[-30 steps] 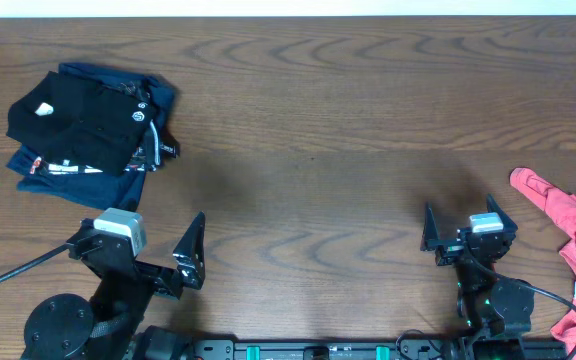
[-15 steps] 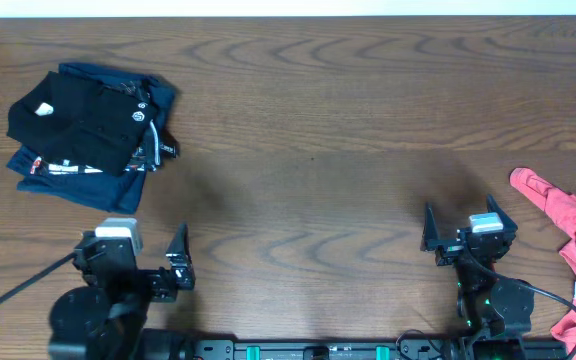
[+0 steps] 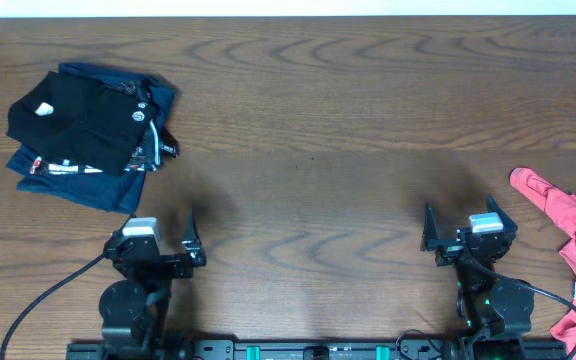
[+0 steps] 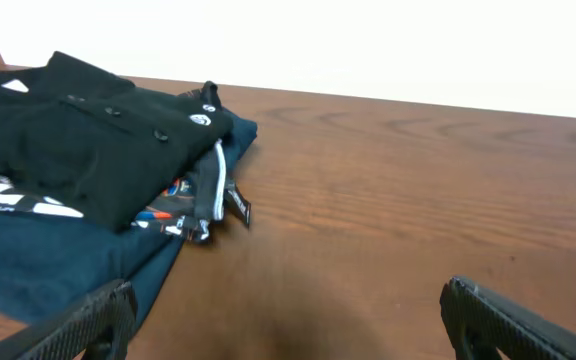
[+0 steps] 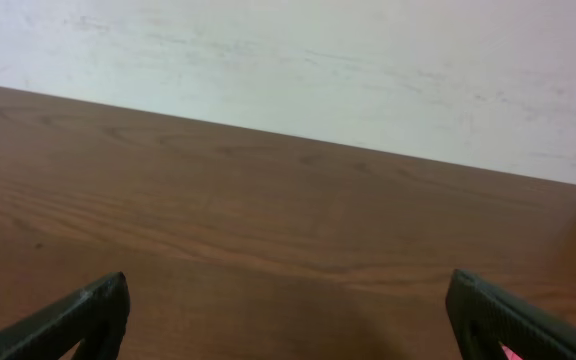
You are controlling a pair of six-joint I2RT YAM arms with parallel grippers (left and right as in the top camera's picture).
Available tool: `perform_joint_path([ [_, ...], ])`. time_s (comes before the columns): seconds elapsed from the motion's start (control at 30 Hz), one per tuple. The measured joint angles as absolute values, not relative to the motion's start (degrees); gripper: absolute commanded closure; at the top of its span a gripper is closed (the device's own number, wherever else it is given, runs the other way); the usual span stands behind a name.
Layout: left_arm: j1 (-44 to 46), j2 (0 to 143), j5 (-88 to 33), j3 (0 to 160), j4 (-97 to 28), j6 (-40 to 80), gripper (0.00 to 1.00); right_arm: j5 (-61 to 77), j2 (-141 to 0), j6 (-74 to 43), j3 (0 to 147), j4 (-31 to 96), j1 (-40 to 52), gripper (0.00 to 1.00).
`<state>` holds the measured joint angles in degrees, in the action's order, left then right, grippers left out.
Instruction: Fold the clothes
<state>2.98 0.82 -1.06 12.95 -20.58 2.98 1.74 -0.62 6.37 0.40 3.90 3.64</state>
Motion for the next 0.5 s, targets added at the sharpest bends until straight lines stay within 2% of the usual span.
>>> perform_joint_path([
  [0.3,2.98,0.58,-1.06,1.8,-1.17,0.14,0.02,1.74,-0.62,6.37,0.4,3.9,3.64,0.01],
  [0.5,2.98,0.62,-1.21,1.06,-1.48,-0.51,0.02,1.74,-0.62,6.37,0.4,3.88,3.64,0.01],
])
